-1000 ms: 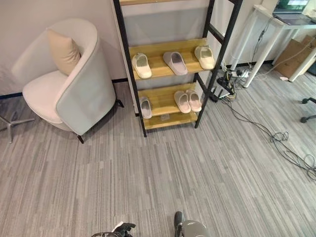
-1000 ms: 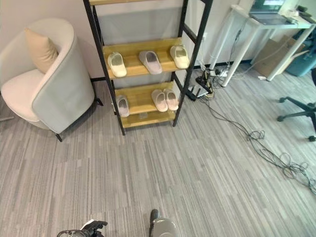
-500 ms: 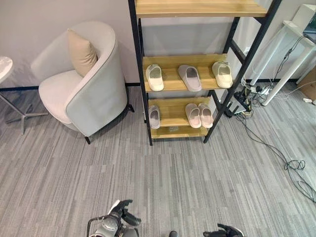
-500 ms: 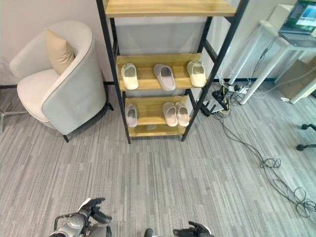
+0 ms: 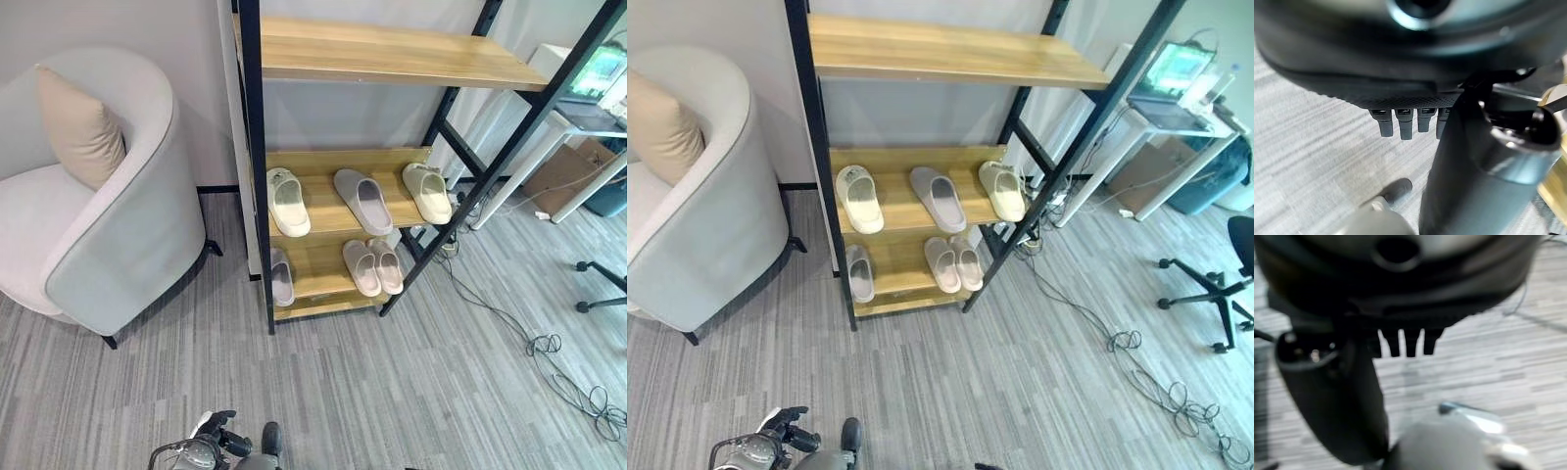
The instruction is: Arrange the slippers neatly on the shoe rack.
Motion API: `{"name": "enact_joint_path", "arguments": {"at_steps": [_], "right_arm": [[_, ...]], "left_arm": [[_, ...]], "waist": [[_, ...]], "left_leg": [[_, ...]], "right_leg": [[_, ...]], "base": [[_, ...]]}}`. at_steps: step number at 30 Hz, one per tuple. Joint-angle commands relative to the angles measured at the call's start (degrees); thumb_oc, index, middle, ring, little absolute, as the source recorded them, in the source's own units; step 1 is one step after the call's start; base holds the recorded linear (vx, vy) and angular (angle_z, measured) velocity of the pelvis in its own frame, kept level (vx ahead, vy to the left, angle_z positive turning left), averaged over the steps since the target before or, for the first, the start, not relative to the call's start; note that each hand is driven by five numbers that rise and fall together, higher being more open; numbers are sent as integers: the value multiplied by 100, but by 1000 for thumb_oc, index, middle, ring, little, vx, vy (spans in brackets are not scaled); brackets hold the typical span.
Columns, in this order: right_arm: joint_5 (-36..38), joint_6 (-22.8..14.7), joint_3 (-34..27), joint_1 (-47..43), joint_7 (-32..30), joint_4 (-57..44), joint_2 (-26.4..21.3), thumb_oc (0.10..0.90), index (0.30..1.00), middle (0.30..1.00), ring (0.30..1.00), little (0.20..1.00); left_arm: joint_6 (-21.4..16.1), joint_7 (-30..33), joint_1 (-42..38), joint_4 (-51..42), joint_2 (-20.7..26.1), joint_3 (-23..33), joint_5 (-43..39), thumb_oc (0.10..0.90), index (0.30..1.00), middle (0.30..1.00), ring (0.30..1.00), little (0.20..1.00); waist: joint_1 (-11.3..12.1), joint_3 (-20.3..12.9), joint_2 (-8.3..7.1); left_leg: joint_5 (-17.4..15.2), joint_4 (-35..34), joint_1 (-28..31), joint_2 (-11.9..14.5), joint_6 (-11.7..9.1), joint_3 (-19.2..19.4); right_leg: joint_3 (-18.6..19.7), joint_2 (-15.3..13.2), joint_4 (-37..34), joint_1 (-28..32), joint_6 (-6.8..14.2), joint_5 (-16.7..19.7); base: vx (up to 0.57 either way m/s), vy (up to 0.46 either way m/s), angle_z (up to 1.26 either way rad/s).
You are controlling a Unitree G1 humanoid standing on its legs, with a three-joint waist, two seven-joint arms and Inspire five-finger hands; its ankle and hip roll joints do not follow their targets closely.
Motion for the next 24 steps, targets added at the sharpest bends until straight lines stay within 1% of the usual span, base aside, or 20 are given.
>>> {"name": "enact_joint_path", "arguments": {"at_steps": [1,2,3,4,5,6,7,9,11,13,14,15,16,17,18,19,20,21,23,24], "right_arm": [[-136,-17,44,66,20,-318,-262,800,900,900,900,900],[-178,-28,55,45,-11,-361,-275,800,900,900,900,900],[-229,-37,70,30,-57,-362,-256,800,900,900,900,900],[-172,-50,60,42,-73,-371,-245,800,900,900,900,900],[-171,-50,62,46,-73,-371,-244,800,900,900,900,900],[69,-118,-36,65,-106,-408,-269,800,900,900,900,900],[70,-119,-35,67,-106,-408,-272,800,900,900,900,900],[285,-137,-164,89,-103,-395,-301,800,900,900,900,900],[283,-114,-215,82,-73,-362,-355,800,900,900,900,900],[179,-87,-177,107,-60,-289,-411,800,900,900,900,900],[-32,-55,-72,107,-13,-237,-469,800,900,900,900,900],[-65,-53,-63,117,5,-203,-488,800,900,900,900,900],[-62,-57,-66,108,35,-159,-529,800,900,900,900,900],[-16,-63,-101,83,61,-131,-568,800,900,900,900,900],[34,-64,-124,68,87,-116,-597,800,900,900,900,900],[45,-57,-111,63,97,-101,-619,800,900,900,900,900],[45,-57,-111,61,98,-101,-619,800,900,900,900,900],[-23,-22,-35,58,78,-46,-664,800,900,900,900,900],[-128,-17,67,76,49,-25,-669,800,900,900,900,900],[-217,-30,157,106,41,-39,-637,800,900,900,900,900]], "left_arm": [[-22,23,171,-68,46,-234,164,800,900,900,900,900],[-22,33,161,-56,73,-213,163,800,900,900,900,900],[-77,118,138,-66,102,-118,136,800,900,900,900,900],[-154,333,112,-180,157,-168,246,800,900,900,900,900],[-154,337,119,-183,157,-168,249,800,900,900,900,900],[-229,538,107,-287,200,-173,318,800,900,900,900,900],[-229,538,110,-287,197,-174,318,800,900,900,900,900],[-270,563,144,-274,212,-43,161,800,900,900,900,900],[-268,556,145,-144,202,47,74,800,900,900,900,900],[-261,517,217,-34,215,136,67,800,900,900,900,900],[-248,481,310,28,224,260,10,800,900,900,900,900],[-247,450,343,42,214,294,-9,800,900,900,900,900],[-242,412,386,60,199,350,-79,800,900,900,900,900],[-234,390,360,61,188,390,-175,800,900,900,900,900],[-224,379,338,51,179,420,-258,800,900,900,900,900],[-220,382,321,34,163,434,-311,800,900,900,900,900],[-220,382,320,33,163,434,-311,800,900,900,900,900],[-204,425,299,-24,115,403,-356,800,900,900,900,900],[-207,448,296,-74,50,347,-353,800,900,900,900,900],[-210,430,327,-60,-8,296,-388,800,900,900,900,900]], "waist": [[14,133,204],[-38,147,287],[-215,184,320],[-278,178,287],[-285,199,294],[-373,187,238],[-373,206,252],[-432,196,264],[-495,181,329],[-491,36,280],[-473,-106,296],[-467,-137,306],[-450,-167,312],[-421,-140,291],[-409,-92,243],[-389,-53,199],[-393,-52,205],[-313,6,129],[-245,25,133],[-132,-10,165]], "left_leg": [[-518,459,-27,386,-364,30],[-562,369,140,392,-355,-7],[-810,338,499,204,-398,-177],[-915,382,581,109,-414,-274],[-942,398,609,120,-418,-285],[-1078,435,766,0,-462,-425],[-1098,443,792,15,-465,-429],[-1213,409,976,6,-514,-562],[-1304,391,1165,49,-563,-658],[-1445,383,1332,49,-627,-706],[-1359,511,1462,178,-765,-832],[-1303,696,1432,261,-842,-836],[-1146,1044,1322,345,-945,-842],[-804,1626,1056,417,-1102,-880],[-563,2223,787,463,-1193,-873],[-428,2641,603,519,-1211,-815],[-438,2663,590,525,-1212,-822],[-404,3050,383,685,-1139,-583],[-524,2634,301,761,-1084,-437],[-751,1357,357,651,-1003,-491]], "right_leg": [[-470,-68,-162,-575,-180,1110],[-564,-77,-205,-789,-275,1018],[-662,-127,-1189,-995,-499,491],[-505,-101,-1700,-1060,-561,480],[-518,-91,-1716,-1013,-562,470],[-174,-132,-2573,-1101,-552,600],[-182,-116,-2596,-1061,-554,602],[4,-257,-3120,-1290,-472,886],[-49,-344,-3307,-1443,-415,1019],[-65,-348,-3418,-1222,-441,1069],[-32,-244,-3248,-1084,-543,1059],[-63,-198,-3225,-979,-596,1005],[-88,-130,-3232,-818,-686,922],[-112,-91,-3259,-654,-773,850],[-123,-72,-3275,-527,-874,801],[-160,-42,-3314,-414,-962,754],[-165,-35,-3314,-414,-963,755],[-206,29,-3451,-116,-1080,624],[-227,82,-3532,50,-1079,552],[-214,165,-3579,165,-1008,490]], "base": [[304,158,10],[474,2,28],[613,-48,41],[507,-85,45],[374,-145,47],[241,-94,50],[336,-151,51],[262,-144,63],[294,-170,66],[344,-263,40],[369,-331,39],[346,-348,57],[163,-247,62],[124,-262,67],[87,-256,46],[57,-168,19],[88,-222,-16],[84,-170,-21],[145,-99,-1],[160,20,3]]}}
